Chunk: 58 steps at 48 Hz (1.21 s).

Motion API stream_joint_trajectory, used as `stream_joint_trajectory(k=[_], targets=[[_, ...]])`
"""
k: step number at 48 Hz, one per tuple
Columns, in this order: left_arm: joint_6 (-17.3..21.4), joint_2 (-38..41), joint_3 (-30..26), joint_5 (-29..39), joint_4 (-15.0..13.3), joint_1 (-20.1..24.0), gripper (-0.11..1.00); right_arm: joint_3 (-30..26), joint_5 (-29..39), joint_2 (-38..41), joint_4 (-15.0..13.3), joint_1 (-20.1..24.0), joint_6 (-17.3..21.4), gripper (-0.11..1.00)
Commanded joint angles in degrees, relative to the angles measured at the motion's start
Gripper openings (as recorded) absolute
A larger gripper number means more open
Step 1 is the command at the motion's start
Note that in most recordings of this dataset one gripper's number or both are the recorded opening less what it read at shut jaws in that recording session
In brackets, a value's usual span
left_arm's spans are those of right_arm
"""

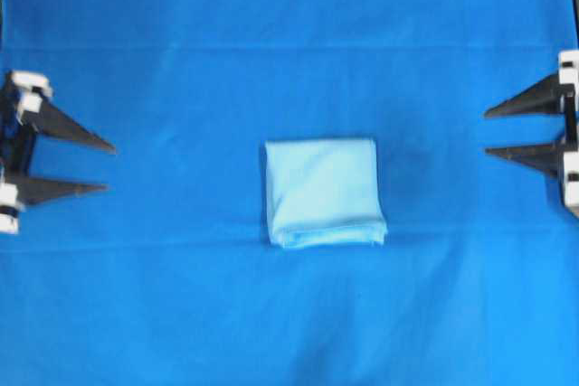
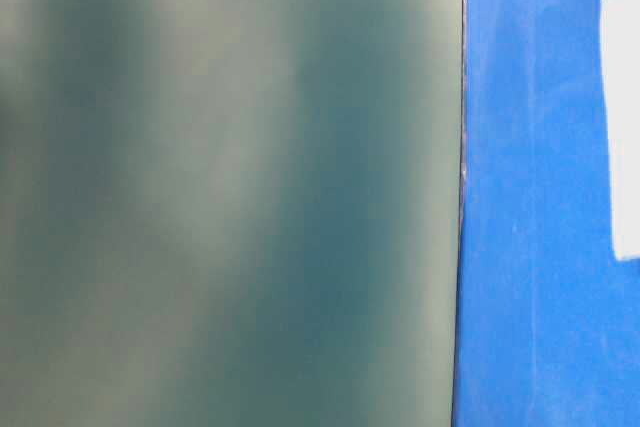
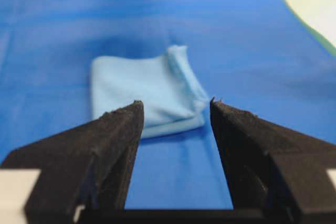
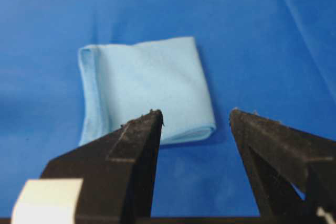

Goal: Fold the light blue towel.

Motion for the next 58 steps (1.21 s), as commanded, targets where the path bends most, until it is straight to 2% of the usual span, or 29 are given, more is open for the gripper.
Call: stream_joint_trajectory(k=[1,7,13,58], targets=[[0.00,-2.90,1.76,-0.26,0.18,1.58,0.47,1.32,-2.81,-0.70,0.00,-1.85,0.18,0.59],[0.00,-5.71,4.22,-0.26,0.09,2.81,0.47,2.81,-4.66,-0.26,0.09,-4.83,0.26,0.59],[0.00,-6.94,5.19,0.70,0.18,3.60,0.47,2.99,-4.92,0.26,0.00,-5.80,0.18,0.59],[-0.09,-6.94,5.27,2.37,0.18,3.87,0.47,3.16,-4.92,0.88,0.00,-5.71,0.26,0.59]])
